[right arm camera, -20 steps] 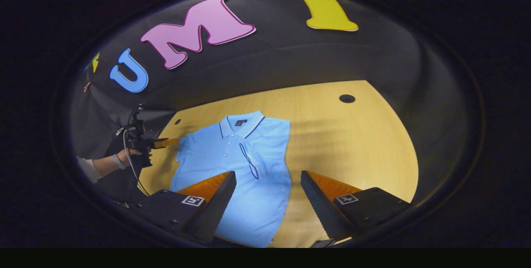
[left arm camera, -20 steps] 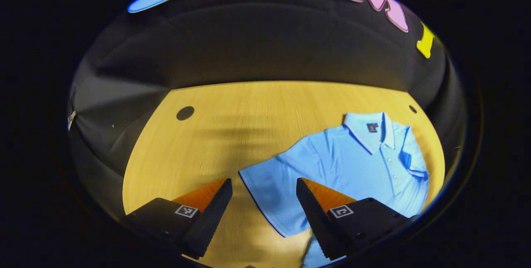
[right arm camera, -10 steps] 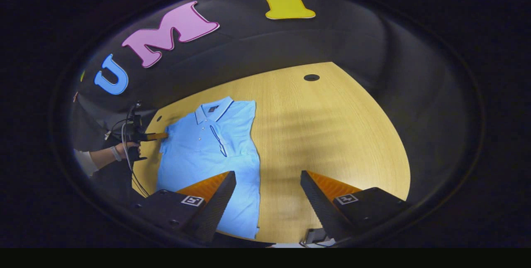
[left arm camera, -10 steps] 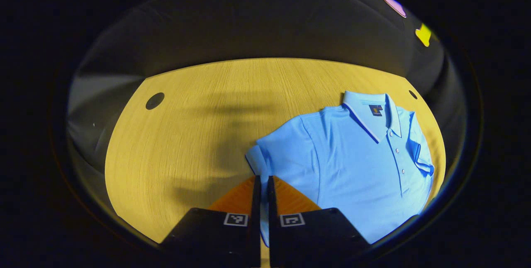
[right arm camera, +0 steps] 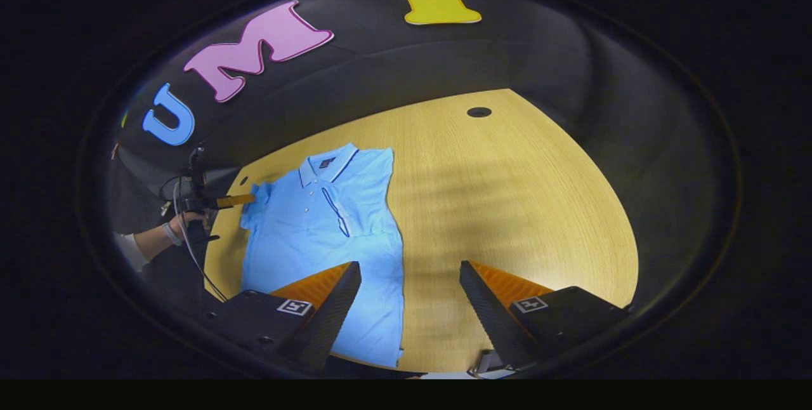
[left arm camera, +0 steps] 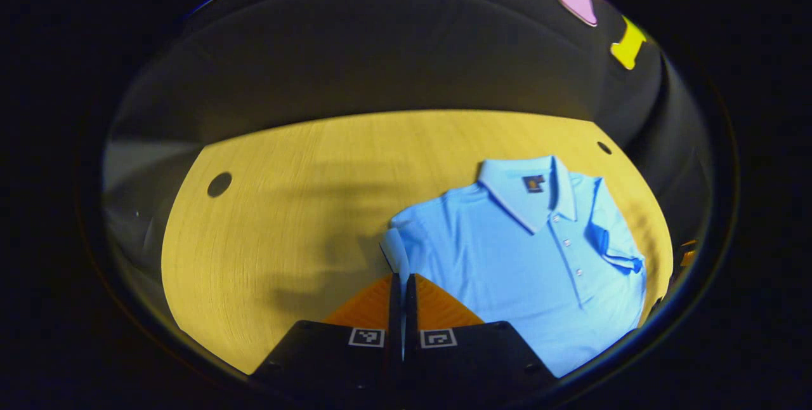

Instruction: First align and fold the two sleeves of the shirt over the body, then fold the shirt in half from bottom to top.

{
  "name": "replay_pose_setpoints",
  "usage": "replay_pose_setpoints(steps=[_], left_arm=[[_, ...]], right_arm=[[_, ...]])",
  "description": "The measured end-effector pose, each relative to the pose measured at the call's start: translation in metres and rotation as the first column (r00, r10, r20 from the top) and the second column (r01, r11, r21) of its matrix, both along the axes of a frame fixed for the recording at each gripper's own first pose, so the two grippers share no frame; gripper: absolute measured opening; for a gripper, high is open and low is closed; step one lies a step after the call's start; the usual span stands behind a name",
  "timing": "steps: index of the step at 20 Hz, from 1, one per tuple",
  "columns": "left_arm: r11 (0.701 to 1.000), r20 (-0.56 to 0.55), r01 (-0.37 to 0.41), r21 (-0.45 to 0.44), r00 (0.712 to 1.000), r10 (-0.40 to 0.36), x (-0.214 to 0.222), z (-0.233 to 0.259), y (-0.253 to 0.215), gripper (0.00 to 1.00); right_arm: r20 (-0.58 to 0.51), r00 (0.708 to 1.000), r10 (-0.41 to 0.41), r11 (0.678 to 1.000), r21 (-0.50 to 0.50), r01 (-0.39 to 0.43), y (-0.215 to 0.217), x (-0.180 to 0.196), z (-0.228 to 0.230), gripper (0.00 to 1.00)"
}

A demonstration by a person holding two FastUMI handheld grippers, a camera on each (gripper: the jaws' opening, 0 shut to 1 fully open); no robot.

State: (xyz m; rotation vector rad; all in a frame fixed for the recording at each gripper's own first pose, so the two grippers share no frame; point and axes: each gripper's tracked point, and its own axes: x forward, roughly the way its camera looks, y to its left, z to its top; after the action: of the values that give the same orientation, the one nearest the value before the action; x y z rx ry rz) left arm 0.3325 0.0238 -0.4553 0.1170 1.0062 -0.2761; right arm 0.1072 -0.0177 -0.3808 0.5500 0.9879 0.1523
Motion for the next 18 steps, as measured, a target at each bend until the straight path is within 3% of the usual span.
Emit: replay_pose_setpoints(steps=[5,10,12,13,15,16,18], left_arm=[[0.995,-0.022,0.076,-0.07,0.997,-0.078,-0.008,0.005,-0.061,0.06],[0.996,-0.093,0.053,-0.072,0.994,-0.059,-0.015,-0.026,-0.088,0.07],[0.998,-0.134,0.034,-0.059,0.99,-0.042,-0.022,-0.038,-0.091,0.12],[0.998,-0.152,0.02,-0.067,0.988,-0.03,-0.025,-0.041,-0.095,0.31],[0.994,-0.173,-0.018,-0.106,0.985,-0.001,-0.034,-0.038,-0.104,0.5],[0.99,-0.174,-0.031,-0.134,0.985,0.007,-0.037,-0.031,-0.108,0.65],[0.987,-0.172,-0.04,-0.157,0.985,0.012,-0.046,-0.015,-0.105,0.7]], right_arm=[[0.023,1.0,0.013,1.0,0.013,-0.013,0.008,-0.001,0.005,0.98],[0.034,0.999,0.026,0.999,0.018,-0.027,0.01,-0.005,0.003,0.98],[0.044,0.998,0.033,0.999,0.038,-0.035,0.013,-0.003,0.005,0.98],[0.05,0.998,0.042,0.998,0.044,-0.045,0.015,-0.001,0.005,0.98],[0.055,0.997,0.062,0.996,0.059,-0.065,0.019,0.0,0.003,0.98],[0.057,0.996,0.073,0.995,0.066,-0.077,0.021,0.0,0.003,0.98],[0.061,0.994,0.092,0.992,0.077,-0.097,0.023,0.0,0.0,0.98]])
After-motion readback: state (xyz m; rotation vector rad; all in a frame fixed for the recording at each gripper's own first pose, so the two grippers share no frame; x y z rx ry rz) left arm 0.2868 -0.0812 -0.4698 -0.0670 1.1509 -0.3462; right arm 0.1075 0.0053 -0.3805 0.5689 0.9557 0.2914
